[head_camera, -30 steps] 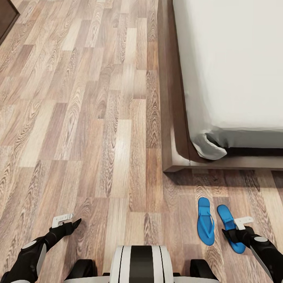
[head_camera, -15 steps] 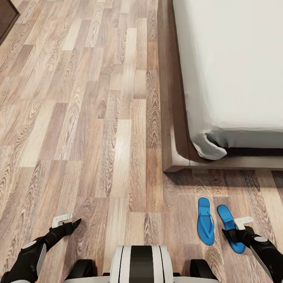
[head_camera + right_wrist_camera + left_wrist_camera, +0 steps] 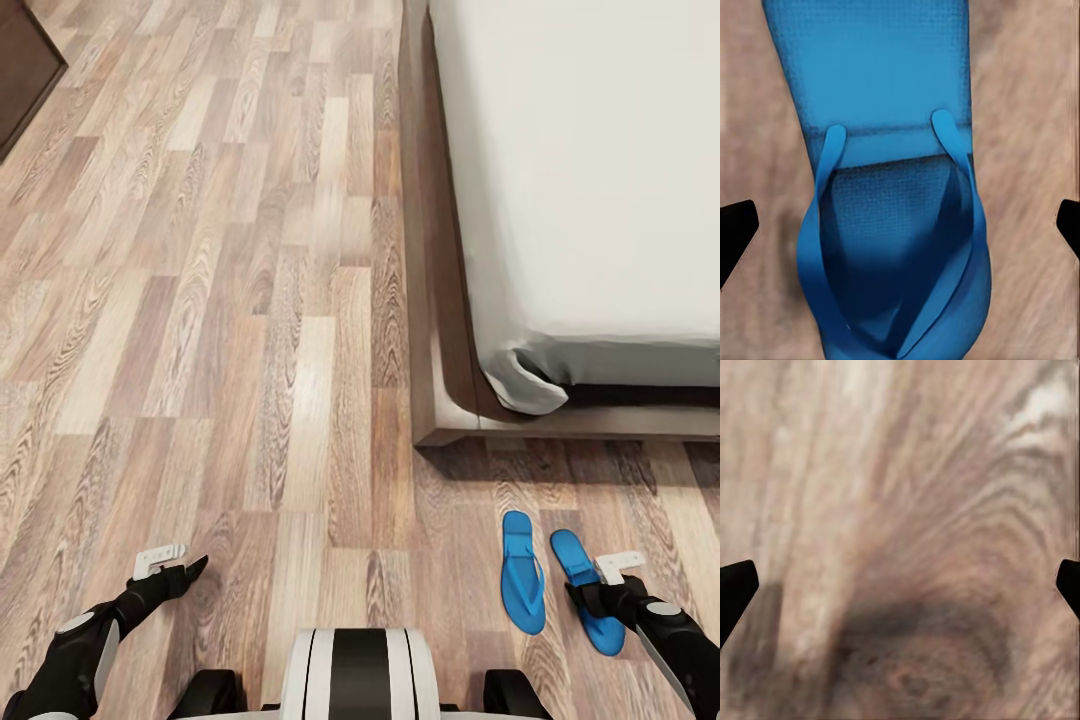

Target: In the bedroom, move the book from the bed onto either nightstand, and place the two sandals side by side next to the bed.

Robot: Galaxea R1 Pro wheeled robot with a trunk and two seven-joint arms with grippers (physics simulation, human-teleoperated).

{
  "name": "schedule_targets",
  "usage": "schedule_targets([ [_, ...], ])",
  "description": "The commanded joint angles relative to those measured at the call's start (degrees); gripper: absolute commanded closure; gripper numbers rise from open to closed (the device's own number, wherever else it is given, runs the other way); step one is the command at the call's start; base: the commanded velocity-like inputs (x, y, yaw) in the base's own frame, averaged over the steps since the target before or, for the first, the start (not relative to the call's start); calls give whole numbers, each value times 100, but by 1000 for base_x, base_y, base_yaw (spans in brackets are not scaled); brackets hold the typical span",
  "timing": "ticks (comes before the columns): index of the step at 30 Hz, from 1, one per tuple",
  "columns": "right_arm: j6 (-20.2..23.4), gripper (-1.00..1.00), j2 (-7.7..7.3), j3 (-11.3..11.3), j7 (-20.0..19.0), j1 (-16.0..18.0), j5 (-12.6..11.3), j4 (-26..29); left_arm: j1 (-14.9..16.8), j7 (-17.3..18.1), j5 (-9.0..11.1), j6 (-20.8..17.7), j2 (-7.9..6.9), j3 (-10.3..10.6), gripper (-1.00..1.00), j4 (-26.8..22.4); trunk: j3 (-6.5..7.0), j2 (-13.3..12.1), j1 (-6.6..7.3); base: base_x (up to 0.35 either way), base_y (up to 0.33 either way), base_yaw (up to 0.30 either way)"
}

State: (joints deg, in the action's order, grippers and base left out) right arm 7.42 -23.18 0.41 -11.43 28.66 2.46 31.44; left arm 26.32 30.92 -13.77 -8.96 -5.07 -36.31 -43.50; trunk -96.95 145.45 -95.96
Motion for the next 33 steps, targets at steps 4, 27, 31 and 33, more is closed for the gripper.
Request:
schedule_targets([
  [4,31,-100,-3,5,-17,-2,26,11,4,46,-30,-35,6,-26,-100,-9,86,-4,11,0,0,0],
  [27,31,-100,-3,3,-25,-1,26,19,4,44,-30,-35,6,16,-100,-9,596,-35,70,0,0,0],
  [31,31,-100,-3,4,-26,-2,26,19,4,45,-30,-35,6,18,-100,-9,684,-40,81,0,0,0],
  [33,31,-100,-3,5,-26,-1,26,29,4,45,-30,-35,6,18,-100,-9,729,-43,86,0,0,0],
])
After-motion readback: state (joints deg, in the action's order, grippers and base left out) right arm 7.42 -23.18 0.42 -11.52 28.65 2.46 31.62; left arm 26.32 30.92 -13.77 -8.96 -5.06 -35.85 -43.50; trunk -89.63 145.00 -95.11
